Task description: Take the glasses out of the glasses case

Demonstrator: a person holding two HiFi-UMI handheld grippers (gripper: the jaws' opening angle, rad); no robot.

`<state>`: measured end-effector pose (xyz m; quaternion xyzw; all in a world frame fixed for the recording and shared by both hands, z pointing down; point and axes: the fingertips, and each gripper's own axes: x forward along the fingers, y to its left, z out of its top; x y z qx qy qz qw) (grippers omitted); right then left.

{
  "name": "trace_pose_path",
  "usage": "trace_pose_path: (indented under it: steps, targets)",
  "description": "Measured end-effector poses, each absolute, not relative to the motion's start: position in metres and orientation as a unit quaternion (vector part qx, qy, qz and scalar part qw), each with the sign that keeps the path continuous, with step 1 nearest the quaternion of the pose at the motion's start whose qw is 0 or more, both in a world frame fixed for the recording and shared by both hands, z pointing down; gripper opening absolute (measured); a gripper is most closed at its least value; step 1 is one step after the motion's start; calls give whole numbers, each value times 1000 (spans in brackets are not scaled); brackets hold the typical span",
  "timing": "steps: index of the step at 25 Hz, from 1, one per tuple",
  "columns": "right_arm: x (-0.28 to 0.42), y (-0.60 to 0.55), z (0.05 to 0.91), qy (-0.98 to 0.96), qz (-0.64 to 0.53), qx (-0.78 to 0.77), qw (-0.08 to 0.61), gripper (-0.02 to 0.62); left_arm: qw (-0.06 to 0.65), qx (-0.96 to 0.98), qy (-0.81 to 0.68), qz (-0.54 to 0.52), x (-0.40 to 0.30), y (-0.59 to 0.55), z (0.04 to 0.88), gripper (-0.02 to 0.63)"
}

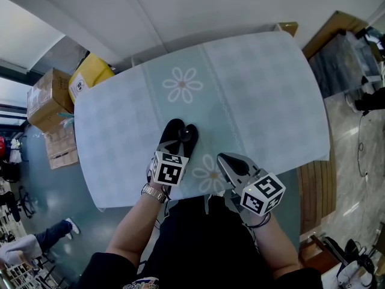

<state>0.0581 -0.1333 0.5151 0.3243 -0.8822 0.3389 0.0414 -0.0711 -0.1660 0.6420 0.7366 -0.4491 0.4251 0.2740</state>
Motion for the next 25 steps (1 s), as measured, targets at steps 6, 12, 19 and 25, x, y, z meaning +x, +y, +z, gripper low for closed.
trace_pose_path:
  steps: [6,12,19,25]
  targets:
    - [59,-128,505,-891,324,318,36,23,258,746,-473,391,-74,-164,616,31]
    - [61,-117,490,-900,303,312,33,23,246,755,-495,353,-74,-155,582,31]
    - [75,-102,467,-910,272,312,30,23,243,772,-513,285,-69,-128,538,30]
    - [74,-85,456,-922,251,292,36,23,244,771,-533,249,-74,-93,510,31]
